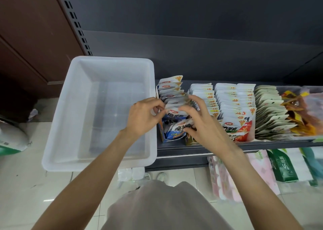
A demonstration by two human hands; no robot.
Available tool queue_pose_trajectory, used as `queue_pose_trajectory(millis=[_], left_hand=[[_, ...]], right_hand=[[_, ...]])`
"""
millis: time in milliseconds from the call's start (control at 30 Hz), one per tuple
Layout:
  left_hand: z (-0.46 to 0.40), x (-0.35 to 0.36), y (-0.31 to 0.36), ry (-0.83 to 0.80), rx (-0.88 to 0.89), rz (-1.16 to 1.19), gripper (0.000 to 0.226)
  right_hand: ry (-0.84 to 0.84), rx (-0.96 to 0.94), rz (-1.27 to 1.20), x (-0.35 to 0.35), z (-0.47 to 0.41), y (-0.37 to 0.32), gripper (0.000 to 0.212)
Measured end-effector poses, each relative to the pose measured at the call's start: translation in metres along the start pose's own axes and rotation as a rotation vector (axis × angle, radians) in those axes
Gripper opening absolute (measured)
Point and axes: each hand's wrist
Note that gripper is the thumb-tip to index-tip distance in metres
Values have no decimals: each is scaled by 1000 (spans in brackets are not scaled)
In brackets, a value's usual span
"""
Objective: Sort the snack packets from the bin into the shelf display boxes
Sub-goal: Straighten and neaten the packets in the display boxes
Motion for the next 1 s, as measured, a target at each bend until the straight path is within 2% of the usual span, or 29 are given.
queue_pose_trajectory(millis=[67, 200, 367, 467, 633, 733, 800, 1000], left_hand=[[1, -1, -1, 14, -12, -21, 12], [3, -3, -4, -3, 53, -47, 9], [1, -2, -3, 9, 179, -144, 15], [0, 2, 0, -8, 223, -146, 21], [2, 2, -2, -44, 185, -113, 23], [2, 2, -1, -74, 147, -70, 23], [3, 1, 1, -83, 136, -57, 24], [5, -1, -2, -96, 110, -41, 24]], right_hand=[[35, -16, 85, 0, 4, -2, 64], [105, -103, 352, 4, 14, -4, 31], [160, -211, 318, 20, 29, -5, 15], [119, -263, 279, 33, 37, -6, 22], [9, -151, 208, 39, 30, -3, 34], [-11, -161, 210, 46, 23, -3, 30], [-47, -151, 187, 56, 19, -4, 34], [-273, -25, 66, 42, 20, -8, 46]])
Point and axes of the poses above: each hand's wrist, its own z-axis away from the middle knuckle, its own x-axis out of the palm, y = z × x, and after that the axes turned 2 degrees about y, right-handed
